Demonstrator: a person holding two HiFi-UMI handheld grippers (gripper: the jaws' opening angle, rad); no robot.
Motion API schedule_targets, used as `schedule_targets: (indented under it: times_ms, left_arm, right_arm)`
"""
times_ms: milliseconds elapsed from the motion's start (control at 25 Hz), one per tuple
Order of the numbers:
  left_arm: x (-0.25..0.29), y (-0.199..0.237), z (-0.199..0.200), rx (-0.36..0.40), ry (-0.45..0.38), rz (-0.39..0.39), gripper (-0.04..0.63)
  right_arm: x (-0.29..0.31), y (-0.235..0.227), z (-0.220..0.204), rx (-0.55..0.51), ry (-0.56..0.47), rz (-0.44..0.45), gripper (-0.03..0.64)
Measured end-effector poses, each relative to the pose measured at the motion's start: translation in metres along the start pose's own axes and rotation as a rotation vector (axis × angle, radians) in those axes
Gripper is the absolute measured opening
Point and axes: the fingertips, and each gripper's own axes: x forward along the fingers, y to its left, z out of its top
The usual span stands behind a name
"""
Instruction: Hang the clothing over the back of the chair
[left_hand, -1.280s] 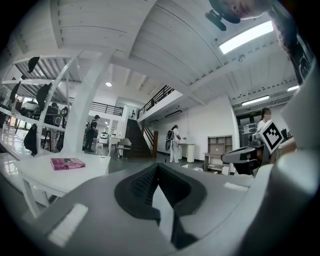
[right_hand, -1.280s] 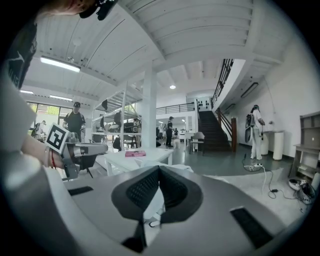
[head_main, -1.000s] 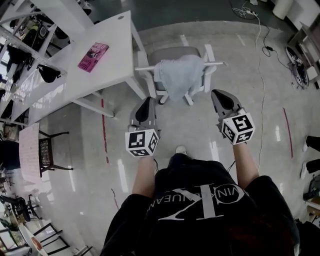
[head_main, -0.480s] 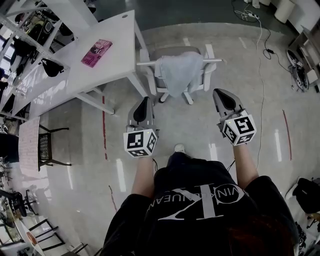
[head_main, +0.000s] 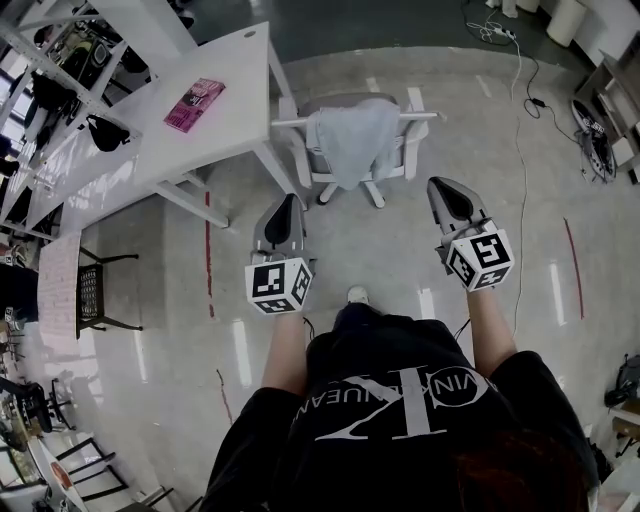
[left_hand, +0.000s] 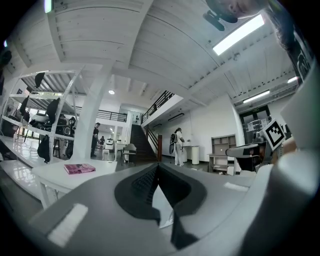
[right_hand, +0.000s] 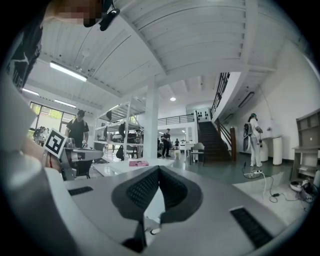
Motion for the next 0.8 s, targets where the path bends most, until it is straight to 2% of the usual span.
schedule_targets:
  times_ms: [800]
  left_arm:
    - [-0.022, -0.006, 0.008, 0.005, -0.015, 0.015, 0.012]
  right_arm:
    - [-0.021, 0.009, 0.009, -0.015, -0.025, 0.001, 0.014]
